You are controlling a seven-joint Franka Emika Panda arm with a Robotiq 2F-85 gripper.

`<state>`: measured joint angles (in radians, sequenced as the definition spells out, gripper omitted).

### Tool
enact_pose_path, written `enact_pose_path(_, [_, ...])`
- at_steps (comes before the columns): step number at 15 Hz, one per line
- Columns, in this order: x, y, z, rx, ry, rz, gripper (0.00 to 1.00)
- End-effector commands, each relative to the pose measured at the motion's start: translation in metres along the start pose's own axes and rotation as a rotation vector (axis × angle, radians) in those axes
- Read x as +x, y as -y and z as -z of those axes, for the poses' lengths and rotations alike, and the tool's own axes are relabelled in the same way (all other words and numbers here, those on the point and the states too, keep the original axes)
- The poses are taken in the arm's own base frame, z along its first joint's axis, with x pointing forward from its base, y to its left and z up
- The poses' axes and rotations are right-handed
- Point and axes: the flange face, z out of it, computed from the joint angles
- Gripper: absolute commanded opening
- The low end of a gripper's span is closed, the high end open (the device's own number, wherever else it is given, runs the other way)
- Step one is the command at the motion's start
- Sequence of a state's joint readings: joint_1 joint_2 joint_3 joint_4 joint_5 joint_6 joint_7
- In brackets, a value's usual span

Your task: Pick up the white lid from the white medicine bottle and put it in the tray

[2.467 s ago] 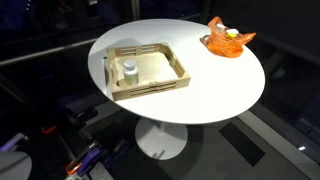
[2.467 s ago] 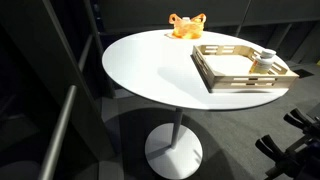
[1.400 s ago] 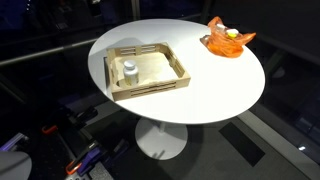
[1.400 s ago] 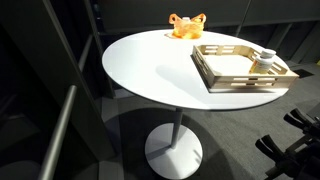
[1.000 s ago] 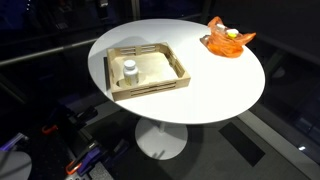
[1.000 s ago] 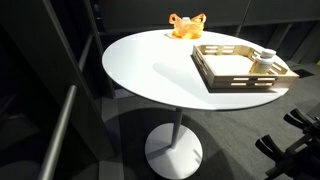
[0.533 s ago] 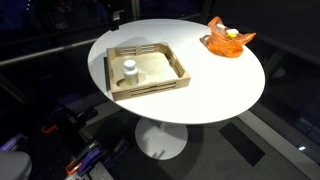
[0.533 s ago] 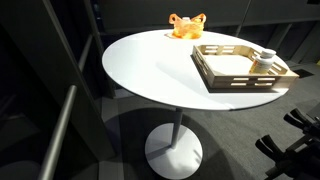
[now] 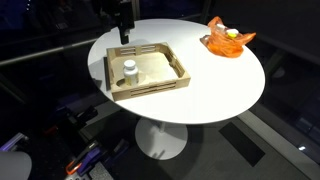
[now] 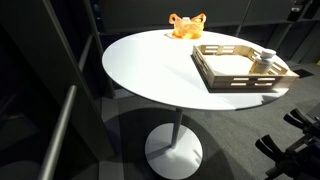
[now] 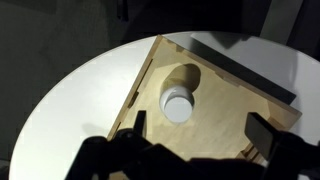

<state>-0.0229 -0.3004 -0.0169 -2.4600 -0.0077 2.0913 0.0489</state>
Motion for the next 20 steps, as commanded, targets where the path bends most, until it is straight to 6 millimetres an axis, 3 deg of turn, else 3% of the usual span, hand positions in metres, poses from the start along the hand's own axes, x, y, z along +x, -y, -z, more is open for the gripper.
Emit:
enact_pose_path(1, [0.004,-0.005,-0.013,0.005,0.002,-0.049,1.0])
enact_pose_path(3, [0.007,-0.006,0.001,0.021,-0.022,-0.044,1.0])
enact_pose_path(4, [0.005,-0.003,-0.012,0.001,0.005,-0.021,1.0])
enact_pose_path(7, [0.007,-0.004,-0.006,0.002,-0.007,-0.024,1.0])
enact_pose_path(20, [0.012,-0.004,-0.064,-0.001,-0.027,-0.073,1.0])
